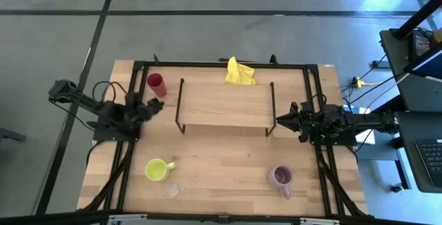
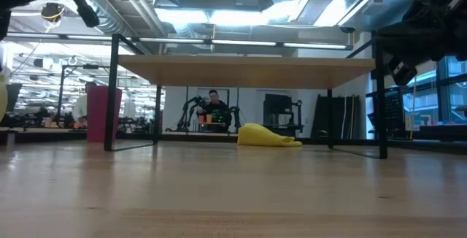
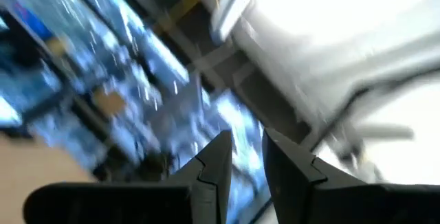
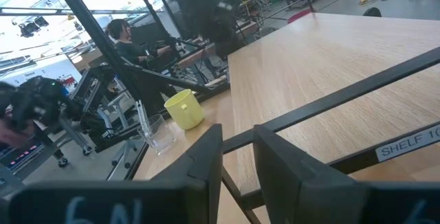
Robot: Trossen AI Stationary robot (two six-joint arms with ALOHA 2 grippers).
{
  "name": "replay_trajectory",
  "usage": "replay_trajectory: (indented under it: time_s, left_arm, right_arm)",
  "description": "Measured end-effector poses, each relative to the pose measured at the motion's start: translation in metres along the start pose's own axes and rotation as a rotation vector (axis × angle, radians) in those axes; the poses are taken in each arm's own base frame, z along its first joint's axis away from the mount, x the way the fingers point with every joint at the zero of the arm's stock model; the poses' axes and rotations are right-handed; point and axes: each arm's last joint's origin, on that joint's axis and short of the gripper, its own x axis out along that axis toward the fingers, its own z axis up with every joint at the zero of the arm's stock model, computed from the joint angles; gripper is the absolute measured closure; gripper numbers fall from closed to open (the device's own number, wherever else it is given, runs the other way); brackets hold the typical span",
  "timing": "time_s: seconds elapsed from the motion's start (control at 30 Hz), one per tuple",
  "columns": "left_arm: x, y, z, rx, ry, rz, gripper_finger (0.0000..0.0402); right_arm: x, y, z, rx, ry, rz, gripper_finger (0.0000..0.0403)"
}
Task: Stack small to large cups/mugs on shelf
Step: Put the pink cup on the shelf
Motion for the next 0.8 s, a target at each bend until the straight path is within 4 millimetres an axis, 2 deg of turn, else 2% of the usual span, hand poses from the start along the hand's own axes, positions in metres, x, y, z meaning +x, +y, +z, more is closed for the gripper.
replay_trajectory:
  time_s: [0.1, 0.27, 0.37, 0.43, 0.5, 0.57, 0.63, 0.67, 0.73, 0.8]
  left_arm:
    - [-0.001, -0.002, 0.013, -0.084, -0.179, 0.08, 0.0325]
    - [-0.003, -0.003, 0.02, 0.051, -0.265, 0.155, 0.0325]
    - [-0.003, -0.009, 0.038, -0.012, -0.439, 0.214, 0.0325]
    - [0.002, -0.021, 0.05, 0.081, -0.479, 0.128, 0.0325]
    - [0.011, -0.043, 0.062, 0.212, -0.466, -0.098, 0.0325]
    - [0.028, -0.066, 0.071, 0.298, -0.375, -0.189, 0.0325]
    - [0.048, -0.085, 0.075, 0.43, -0.135, -0.129, 0.0325]
    - [0.057, -0.093, 0.079, 0.505, 0.014, -0.061, 0.0325]
    - [0.063, -0.1, 0.087, 0.661, 0.305, 0.196, 0.0325]
    - [0.066, -0.101, 0.093, 0.793, 0.477, 0.472, 0.0325]
  right_arm:
    - [0.0, 0.0, 0.0, 0.0, 0.0, 0.0, 0.0318]
    - [0.0, 0.0, 0.0, 0.0, 0.0, 0.0, 0.0318]
    - [0.0, 0.0, 0.0, 0.0, 0.0, 0.0, 0.0318]
    - [0.0, 0.0, 0.0, 0.0, 0.0, 0.0, 0.0318]
    - [0.0, 0.0, 0.0, 0.0, 0.0, -0.001, 0.0318]
    - [0.0, 0.0, 0.0, 0.0, 0.0, 0.0, 0.0318]
    - [0.0, 0.0, 0.0, 0.0, 0.001, -0.001, 0.0318]
    - [0.0, 0.0, 0.0, 0.0, 0.004, -0.003, 0.0318]
    - [0.0, 0.0, 0.0, 0.0, 0.004, -0.002, 0.0318]
    - [0.0, 0.0, 0.0, 0.0, 0.004, -0.002, 0.0318]
